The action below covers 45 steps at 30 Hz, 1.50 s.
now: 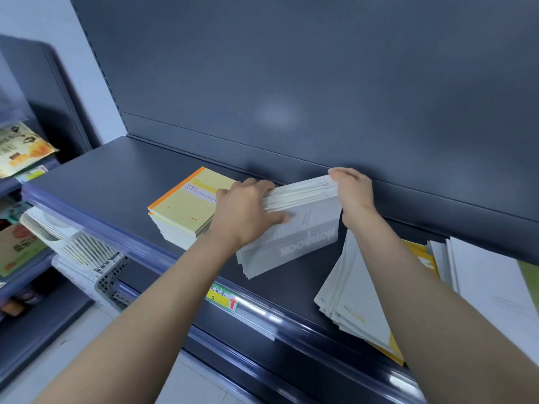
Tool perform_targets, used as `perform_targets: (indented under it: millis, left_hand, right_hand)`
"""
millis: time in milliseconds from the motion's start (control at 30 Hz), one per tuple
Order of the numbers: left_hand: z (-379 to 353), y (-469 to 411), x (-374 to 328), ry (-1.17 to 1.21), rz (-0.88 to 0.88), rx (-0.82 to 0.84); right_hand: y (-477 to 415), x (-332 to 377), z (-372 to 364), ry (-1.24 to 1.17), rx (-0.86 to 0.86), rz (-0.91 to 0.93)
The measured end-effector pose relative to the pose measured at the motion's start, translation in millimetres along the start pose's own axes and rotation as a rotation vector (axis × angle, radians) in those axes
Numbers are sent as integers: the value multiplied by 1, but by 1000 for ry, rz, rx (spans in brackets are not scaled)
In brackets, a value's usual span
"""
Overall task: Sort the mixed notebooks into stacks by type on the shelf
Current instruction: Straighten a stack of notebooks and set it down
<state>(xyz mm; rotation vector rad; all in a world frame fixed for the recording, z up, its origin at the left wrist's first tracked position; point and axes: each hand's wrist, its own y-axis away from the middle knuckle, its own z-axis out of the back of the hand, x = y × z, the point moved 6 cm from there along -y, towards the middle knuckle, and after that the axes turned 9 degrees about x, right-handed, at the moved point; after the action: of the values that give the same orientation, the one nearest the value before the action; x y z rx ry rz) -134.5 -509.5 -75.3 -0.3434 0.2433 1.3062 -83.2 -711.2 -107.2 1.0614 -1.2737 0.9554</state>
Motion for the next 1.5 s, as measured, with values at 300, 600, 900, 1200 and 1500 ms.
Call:
perform_targets:
  millis: [300, 600, 900, 1200, 1500]
  left_hand:
    - [-13, 10, 25, 775, 327, -446]
    - [-8, 9, 11, 776, 156, -580]
    - [-17, -1, 26, 731, 201, -325]
    - [-10, 3, 16, -28, 120, -333]
    - [-30, -27, -48, -539, -122, 131]
  right_hand:
    - [-1, -10, -6, -69, 32, -62]
    - [-3, -9, 1, -165, -45, -64]
    - [-4, -16, 0, -102, 16, 10]
    - [-1, -18, 0, -126, -48, -57]
    - [2, -15, 3, -119, -87, -34]
